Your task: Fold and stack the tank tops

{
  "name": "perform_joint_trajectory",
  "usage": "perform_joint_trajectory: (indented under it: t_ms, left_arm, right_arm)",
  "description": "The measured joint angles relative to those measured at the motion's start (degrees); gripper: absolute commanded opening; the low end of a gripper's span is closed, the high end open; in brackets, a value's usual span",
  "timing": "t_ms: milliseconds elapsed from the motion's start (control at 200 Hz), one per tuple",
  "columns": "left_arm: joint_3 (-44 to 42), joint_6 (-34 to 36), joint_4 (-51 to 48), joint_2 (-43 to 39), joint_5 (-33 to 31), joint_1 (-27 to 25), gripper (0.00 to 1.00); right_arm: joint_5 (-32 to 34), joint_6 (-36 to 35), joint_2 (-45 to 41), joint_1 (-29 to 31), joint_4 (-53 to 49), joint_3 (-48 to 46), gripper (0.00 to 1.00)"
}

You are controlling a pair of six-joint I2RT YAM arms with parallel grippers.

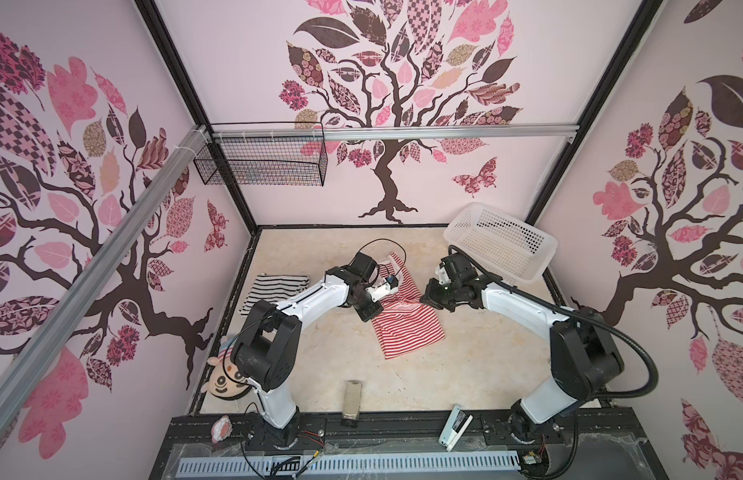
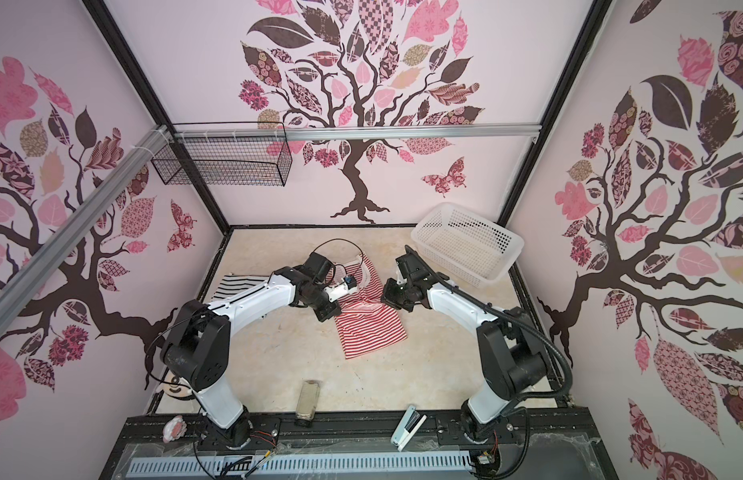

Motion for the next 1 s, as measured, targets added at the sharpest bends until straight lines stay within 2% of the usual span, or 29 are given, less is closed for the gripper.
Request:
perform_joint_trajectory:
  t_ms: [175, 430, 775, 890, 1001]
  left_arm:
    - [1.4, -0.9, 1.7, 4.1, -3.1, 0.1, 0.0]
    - [2.8, -2.7, 2.9, 5.6, -6.8, 1.2, 0.0]
    - [2.2, -3.7, 5.8, 0.3, -6.6, 2.7, 0.0]
    - [2.1, -3.7, 4.4, -1.2, -4.8, 2.9, 0.0]
    - [2.1, -3.5, 1.9, -5.5, -1.1, 2.9, 0.0]
  right_arm:
    - [-2.3, -1.7, 7.9, -1.3, 0.1, 4.4, 0.04]
    - [-3.9, -2.8, 12.5, -1.9, -0.2, 9.2, 0.04]
    - [-4.9, -3.0, 12.5, -2.2, -0.7, 14.4, 0.03]
    - [-5.1, -2.9, 11.1, -2.3, -0.2, 11.3, 0.03]
    - [-5.6, -2.5, 5.9, -2.4, -0.5, 5.2, 0.04]
